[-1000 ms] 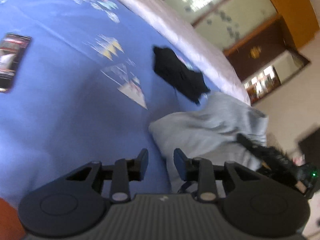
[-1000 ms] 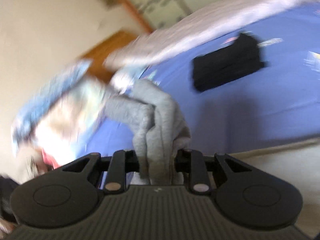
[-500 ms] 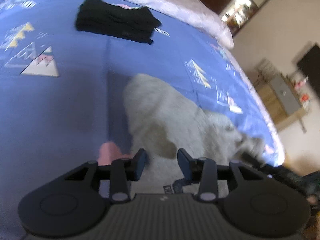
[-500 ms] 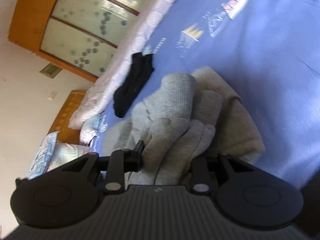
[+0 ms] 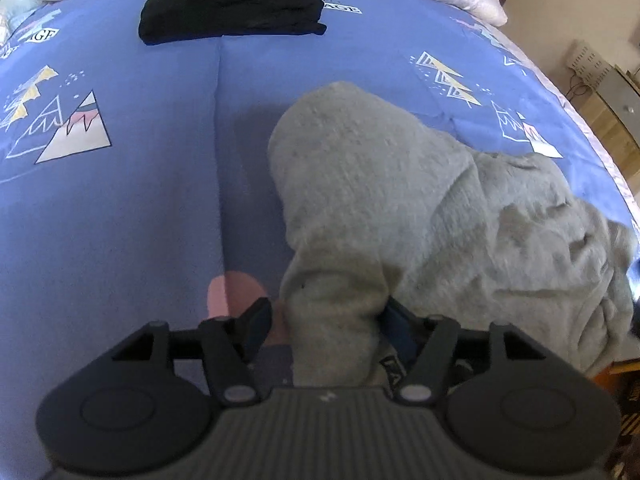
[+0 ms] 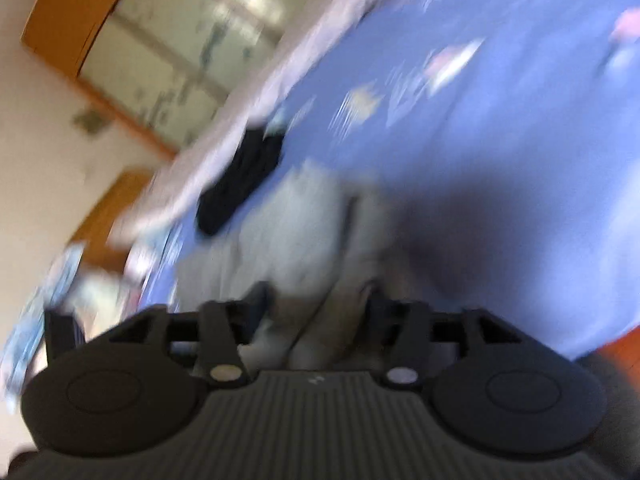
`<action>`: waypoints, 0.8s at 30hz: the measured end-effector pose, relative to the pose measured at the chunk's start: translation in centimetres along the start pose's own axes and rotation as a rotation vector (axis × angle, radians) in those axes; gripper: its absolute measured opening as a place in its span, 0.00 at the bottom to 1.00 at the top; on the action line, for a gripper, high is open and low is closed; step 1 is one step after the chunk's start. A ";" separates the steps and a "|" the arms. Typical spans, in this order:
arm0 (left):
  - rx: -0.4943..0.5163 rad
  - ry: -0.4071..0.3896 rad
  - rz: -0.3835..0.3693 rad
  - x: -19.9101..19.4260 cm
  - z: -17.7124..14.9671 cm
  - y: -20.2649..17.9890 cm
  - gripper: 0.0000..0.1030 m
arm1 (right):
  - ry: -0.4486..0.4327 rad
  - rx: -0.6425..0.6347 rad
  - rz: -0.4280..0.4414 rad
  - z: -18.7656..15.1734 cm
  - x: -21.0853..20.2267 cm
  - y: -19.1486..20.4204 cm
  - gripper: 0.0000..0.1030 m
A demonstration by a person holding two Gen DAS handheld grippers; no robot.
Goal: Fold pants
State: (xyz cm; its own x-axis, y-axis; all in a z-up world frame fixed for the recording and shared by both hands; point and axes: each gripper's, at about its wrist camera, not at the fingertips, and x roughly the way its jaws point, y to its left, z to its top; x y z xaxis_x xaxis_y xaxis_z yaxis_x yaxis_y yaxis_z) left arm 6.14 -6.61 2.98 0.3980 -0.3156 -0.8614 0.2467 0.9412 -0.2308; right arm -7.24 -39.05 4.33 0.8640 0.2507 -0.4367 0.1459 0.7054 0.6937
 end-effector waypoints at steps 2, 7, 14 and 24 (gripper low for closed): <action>0.015 -0.003 0.005 0.0 -0.2 -0.2 0.61 | -0.052 0.002 -0.021 1.7 -0.9 0.0 0.73; 0.028 -0.012 0.020 0.0 -0.3 -0.4 0.62 | 0.025 -0.155 -0.004 5.7 2.8 3.3 0.73; 0.006 0.007 0.009 0.1 0.2 -0.1 0.63 | 0.321 -0.318 0.007 4.4 12.8 5.6 0.49; 0.019 0.021 -0.010 0.9 0.7 -0.2 0.78 | -0.027 -0.141 -0.132 2.4 5.4 1.8 0.22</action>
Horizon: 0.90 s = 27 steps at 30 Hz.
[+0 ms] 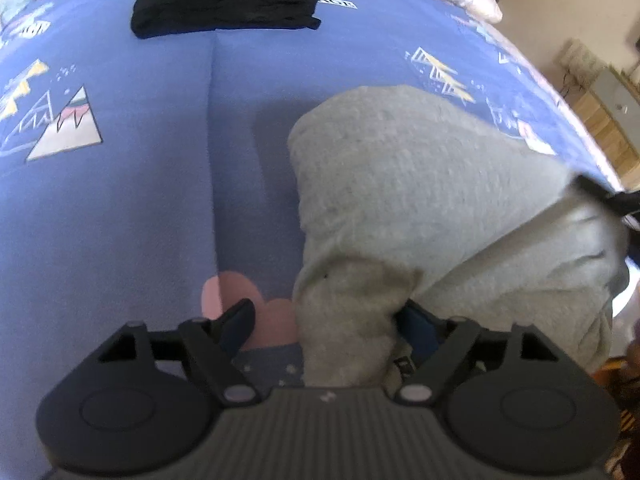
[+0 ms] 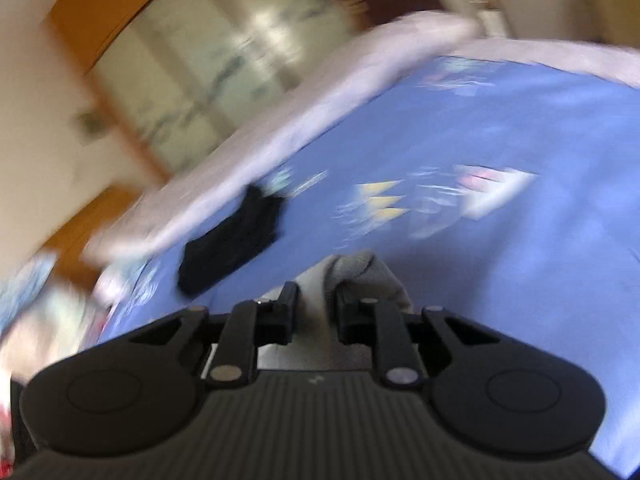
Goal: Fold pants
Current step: 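Release the pants with both grippers and pull them back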
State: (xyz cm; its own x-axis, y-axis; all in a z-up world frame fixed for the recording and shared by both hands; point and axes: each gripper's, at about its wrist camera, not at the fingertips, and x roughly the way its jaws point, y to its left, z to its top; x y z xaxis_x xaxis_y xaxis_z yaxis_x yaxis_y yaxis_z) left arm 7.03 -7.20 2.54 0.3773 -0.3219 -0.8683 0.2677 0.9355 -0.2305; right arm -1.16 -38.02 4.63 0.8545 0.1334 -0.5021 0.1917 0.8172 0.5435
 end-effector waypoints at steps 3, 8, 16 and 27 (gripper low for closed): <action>0.027 -0.007 0.019 -0.1 -0.1 -0.4 0.78 | 0.073 -0.001 -0.068 -1.6 2.7 -1.2 0.45; -0.013 -0.039 -0.033 -2.8 0.5 0.5 0.68 | 0.024 0.001 -0.052 -0.3 0.9 -1.1 0.56; 0.089 -0.269 -0.136 -7.7 4.2 -2.5 0.49 | -0.125 -0.115 0.036 0.1 -4.6 1.4 0.51; 0.103 -0.090 0.128 2.9 6.5 -2.0 0.63 | 0.105 -0.075 0.015 -4.0 -0.5 -0.5 0.45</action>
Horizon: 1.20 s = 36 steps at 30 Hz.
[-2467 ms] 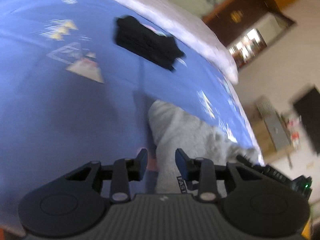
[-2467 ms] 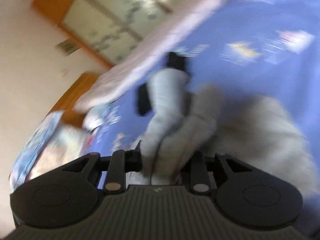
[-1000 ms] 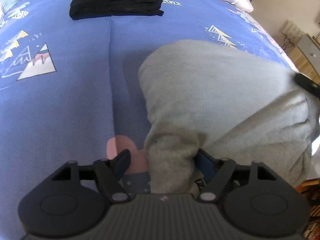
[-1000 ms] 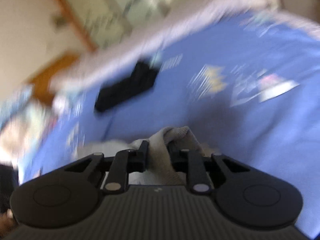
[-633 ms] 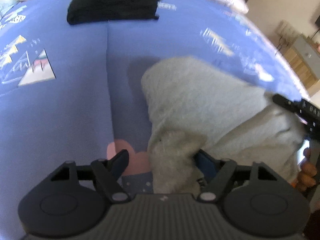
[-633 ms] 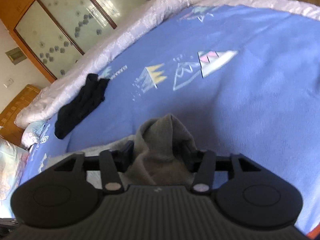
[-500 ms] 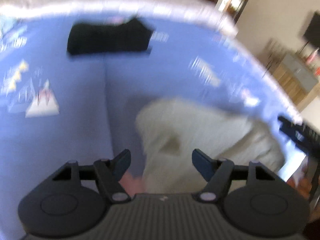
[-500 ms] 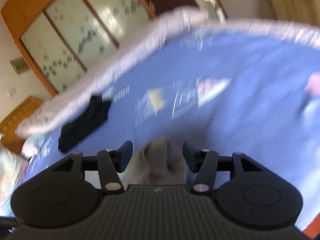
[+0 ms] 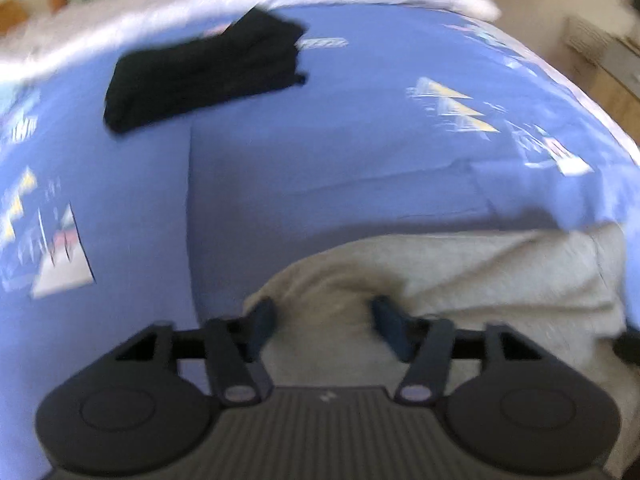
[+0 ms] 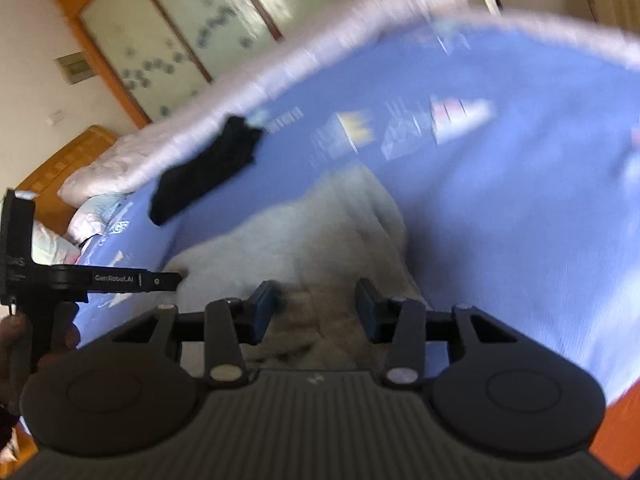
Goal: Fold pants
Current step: 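Release the pants with both grippers and pull them back, then move both grippers toward the folded grey pants bundle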
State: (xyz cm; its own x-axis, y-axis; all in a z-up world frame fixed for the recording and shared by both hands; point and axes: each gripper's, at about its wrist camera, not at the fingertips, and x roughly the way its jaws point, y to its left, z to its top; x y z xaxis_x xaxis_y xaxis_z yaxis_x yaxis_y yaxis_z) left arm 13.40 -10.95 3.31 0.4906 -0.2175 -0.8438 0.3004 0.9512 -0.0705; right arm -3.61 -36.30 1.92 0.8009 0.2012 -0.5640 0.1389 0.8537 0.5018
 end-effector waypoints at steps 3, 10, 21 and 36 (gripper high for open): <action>-0.056 0.015 -0.004 0.0 0.1 0.9 0.72 | -0.001 -0.024 -0.005 0.1 -0.3 0.5 0.45; -0.079 -0.047 -0.034 -5.3 -2.1 2.0 0.72 | -0.086 0.043 0.032 1.1 -4.4 -0.2 0.56; -0.073 -0.039 0.037 -9.1 -7.2 2.4 0.73 | -0.053 0.119 0.042 0.9 -5.0 -0.3 0.58; -0.090 -0.027 0.048 -10.9 -10.2 2.4 0.73 | -0.051 0.128 0.058 0.7 -6.3 0.4 0.61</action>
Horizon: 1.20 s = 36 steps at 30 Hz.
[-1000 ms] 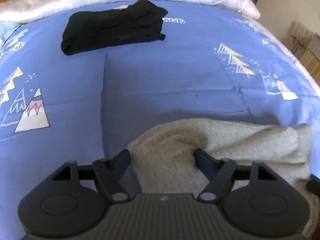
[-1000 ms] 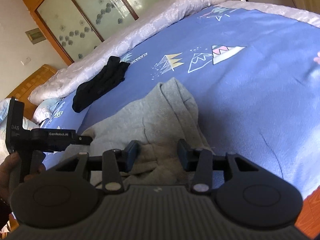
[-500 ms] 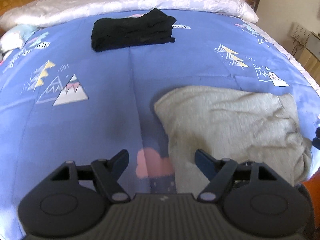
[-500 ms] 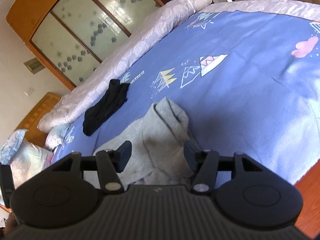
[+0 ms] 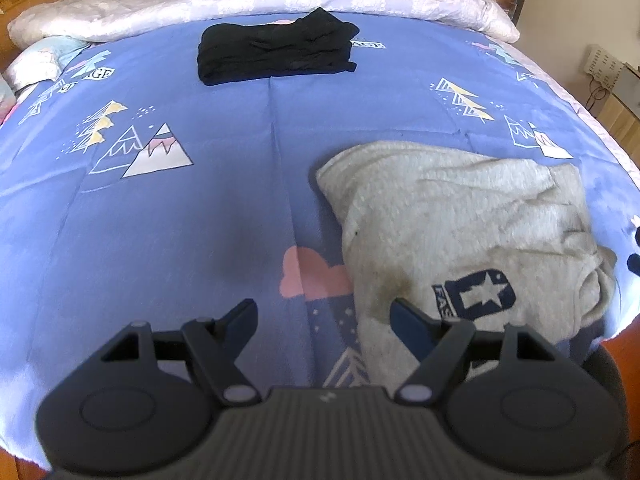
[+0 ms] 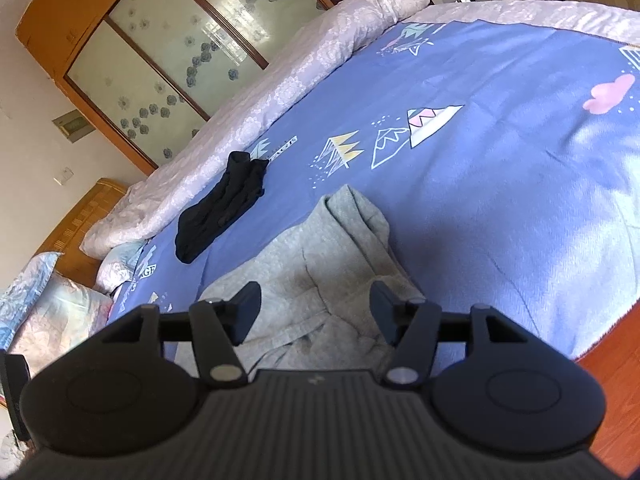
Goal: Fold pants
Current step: 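Move both grippers toward the folded grey pants bundle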
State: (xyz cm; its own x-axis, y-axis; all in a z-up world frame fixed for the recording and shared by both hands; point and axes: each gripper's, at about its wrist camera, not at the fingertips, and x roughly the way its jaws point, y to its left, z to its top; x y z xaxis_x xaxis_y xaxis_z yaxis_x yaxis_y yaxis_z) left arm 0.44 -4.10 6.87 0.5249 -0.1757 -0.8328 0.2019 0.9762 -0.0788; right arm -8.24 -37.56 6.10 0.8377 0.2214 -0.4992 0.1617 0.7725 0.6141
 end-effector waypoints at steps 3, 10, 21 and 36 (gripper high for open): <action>-0.005 -0.002 0.009 -0.4 -0.3 0.0 0.73 | -0.004 -0.004 0.011 -0.1 -0.1 0.3 0.61; -0.015 -0.010 0.028 -1.5 -1.4 0.0 0.73 | -0.007 -0.019 0.042 -0.4 -0.3 1.1 0.62; 0.003 -0.025 0.066 -3.3 -3.5 -0.7 0.75 | 0.001 -0.062 0.075 -1.2 -0.2 2.8 0.63; -0.014 -0.022 0.088 -3.0 -3.5 -0.2 0.77 | 0.002 -0.056 0.063 -1.3 -0.2 2.4 0.65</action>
State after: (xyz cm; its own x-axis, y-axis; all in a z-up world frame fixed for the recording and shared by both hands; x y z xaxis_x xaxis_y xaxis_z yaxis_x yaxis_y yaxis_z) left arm -4.10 -3.29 7.47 0.5583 -0.0914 -0.8246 0.1426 0.9897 -0.0132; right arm -8.70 -34.95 6.87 0.8443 0.2718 -0.4618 0.0791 0.7891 0.6091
